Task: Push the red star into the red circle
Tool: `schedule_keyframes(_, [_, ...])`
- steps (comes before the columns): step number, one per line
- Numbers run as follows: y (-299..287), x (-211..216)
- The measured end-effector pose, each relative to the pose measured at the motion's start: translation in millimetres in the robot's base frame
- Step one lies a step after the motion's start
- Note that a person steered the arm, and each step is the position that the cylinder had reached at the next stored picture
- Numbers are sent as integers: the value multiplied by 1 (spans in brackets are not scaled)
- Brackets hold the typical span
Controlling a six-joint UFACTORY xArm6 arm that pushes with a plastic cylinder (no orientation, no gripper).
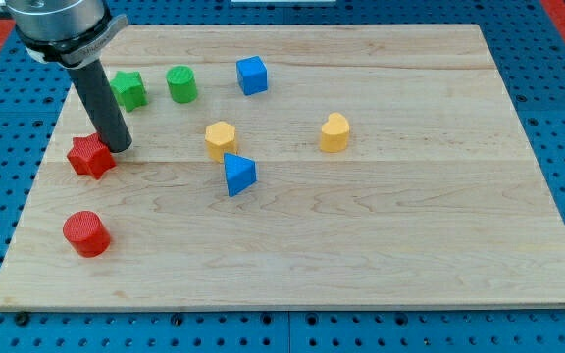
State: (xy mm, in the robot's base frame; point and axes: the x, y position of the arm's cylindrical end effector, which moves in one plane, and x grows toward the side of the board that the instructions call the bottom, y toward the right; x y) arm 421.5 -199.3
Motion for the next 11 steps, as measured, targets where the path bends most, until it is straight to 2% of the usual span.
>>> schedule_keyframes(1, [0,-3])
schedule_keyframes(2, [19,-31])
schedule_keyframes(3, [39,-40])
schedule_keyframes(5, [-29,-44])
schedule_keyframes(6, [-20,23])
schedule_keyframes(8, [-3,49])
schedule_keyframes(9, [0,80])
schedule_keyframes(10, [2,70])
schedule_keyframes(11, [31,32])
